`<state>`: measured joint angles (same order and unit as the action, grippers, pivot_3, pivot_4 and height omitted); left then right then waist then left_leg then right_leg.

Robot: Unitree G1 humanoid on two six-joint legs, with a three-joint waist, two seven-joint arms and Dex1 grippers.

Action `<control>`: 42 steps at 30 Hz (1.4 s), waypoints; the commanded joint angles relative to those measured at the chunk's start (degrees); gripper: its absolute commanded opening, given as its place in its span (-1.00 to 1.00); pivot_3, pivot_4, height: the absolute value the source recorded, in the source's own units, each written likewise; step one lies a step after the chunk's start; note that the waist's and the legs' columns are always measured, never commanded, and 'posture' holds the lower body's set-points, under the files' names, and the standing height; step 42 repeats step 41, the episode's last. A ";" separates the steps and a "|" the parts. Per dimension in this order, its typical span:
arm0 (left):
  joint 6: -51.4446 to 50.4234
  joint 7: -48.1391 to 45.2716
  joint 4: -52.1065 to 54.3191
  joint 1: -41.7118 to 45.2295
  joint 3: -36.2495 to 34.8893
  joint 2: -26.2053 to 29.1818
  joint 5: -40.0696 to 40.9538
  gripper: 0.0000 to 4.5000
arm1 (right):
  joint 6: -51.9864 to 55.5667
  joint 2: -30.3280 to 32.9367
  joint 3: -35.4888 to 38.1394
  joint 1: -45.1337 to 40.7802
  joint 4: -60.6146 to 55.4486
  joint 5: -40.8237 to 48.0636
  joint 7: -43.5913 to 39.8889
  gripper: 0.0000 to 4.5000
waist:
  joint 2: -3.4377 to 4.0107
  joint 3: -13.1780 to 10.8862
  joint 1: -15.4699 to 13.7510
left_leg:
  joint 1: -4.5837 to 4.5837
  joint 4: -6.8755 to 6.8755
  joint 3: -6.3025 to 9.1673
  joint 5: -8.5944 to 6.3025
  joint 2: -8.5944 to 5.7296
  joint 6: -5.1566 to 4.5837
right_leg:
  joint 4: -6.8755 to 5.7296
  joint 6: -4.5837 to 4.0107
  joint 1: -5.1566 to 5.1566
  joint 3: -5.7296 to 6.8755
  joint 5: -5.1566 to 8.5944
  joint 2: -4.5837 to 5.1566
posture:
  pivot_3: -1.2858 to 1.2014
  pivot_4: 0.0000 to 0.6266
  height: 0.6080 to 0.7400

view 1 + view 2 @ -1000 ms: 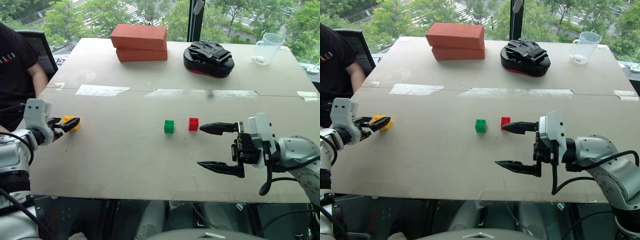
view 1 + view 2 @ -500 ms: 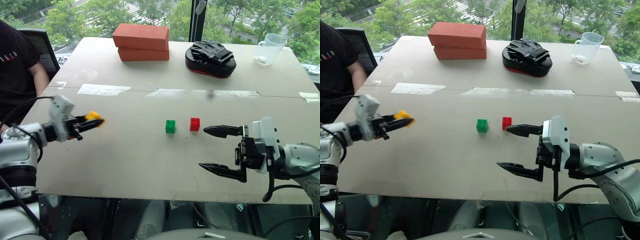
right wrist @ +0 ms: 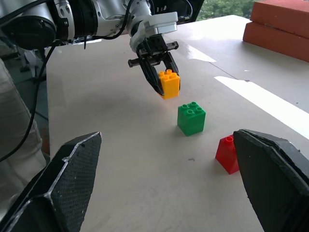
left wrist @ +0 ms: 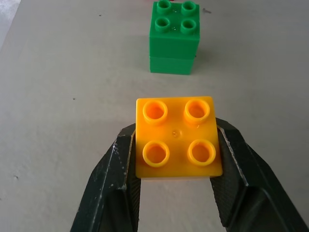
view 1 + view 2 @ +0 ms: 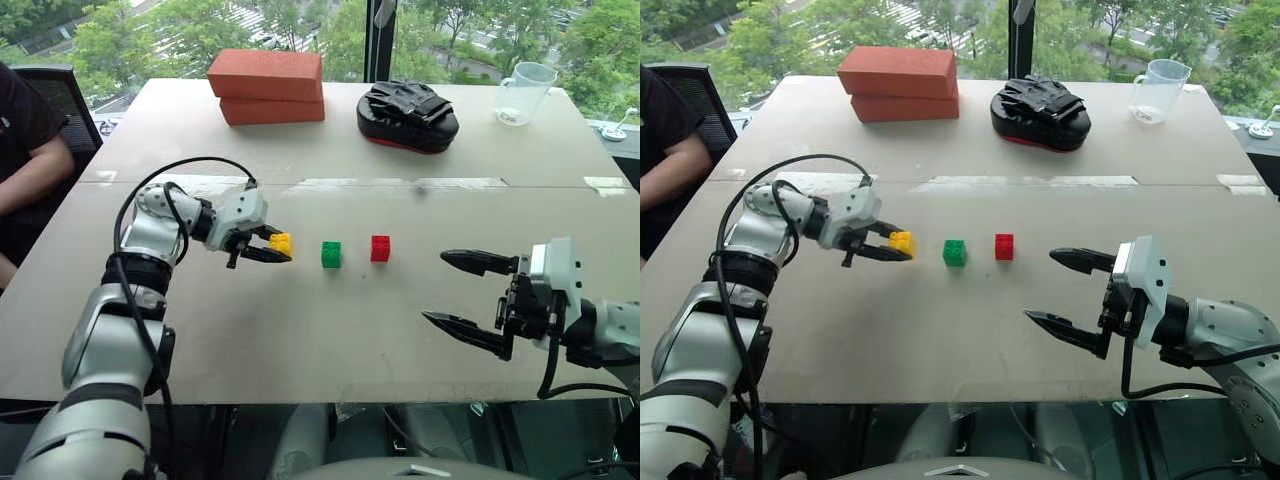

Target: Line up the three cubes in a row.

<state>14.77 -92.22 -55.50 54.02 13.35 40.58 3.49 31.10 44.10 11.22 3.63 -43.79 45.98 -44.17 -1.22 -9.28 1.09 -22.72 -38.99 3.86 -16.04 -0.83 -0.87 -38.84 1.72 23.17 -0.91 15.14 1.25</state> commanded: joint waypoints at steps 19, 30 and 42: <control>7.75 -0.28 -10.86 5.83 3.34 -0.83 0.88 0.99 | -0.25 0.94 2.71 2.46 -4.30 1.45 3.26 1.00 | -0.02 -0.01 -0.29 | -0.04 -0.12 0.07 -0.01 0.01 -0.01 | -0.03 0.01 -0.01 0.02 0.00 -0.05 | 0.03 -0.52 0.95; -33.39 16.80 49.01 -34.10 -23.25 13.85 25.07 0.99 | -4.91 3.61 10.43 10.59 3.71 -2.64 -6.91 1.00 | 0.07 -0.06 0.97 | 0.01 -0.04 0.09 -0.03 0.11 -0.03 | 0.01 0.04 -0.03 -0.26 0.03 0.43 | 0.03 -0.52 0.95; -47.63 36.82 78.58 -73.73 -45.62 3.18 30.37 0.99 | -10.02 3.10 16.62 17.12 14.72 -8.09 -13.06 1.00 | 0.26 -0.03 -1.87 | 0.74 0.03 0.13 -0.06 0.08 -0.04 | 0.09 -0.13 -0.76 -0.20 0.14 0.56 | 0.03 -0.52 0.95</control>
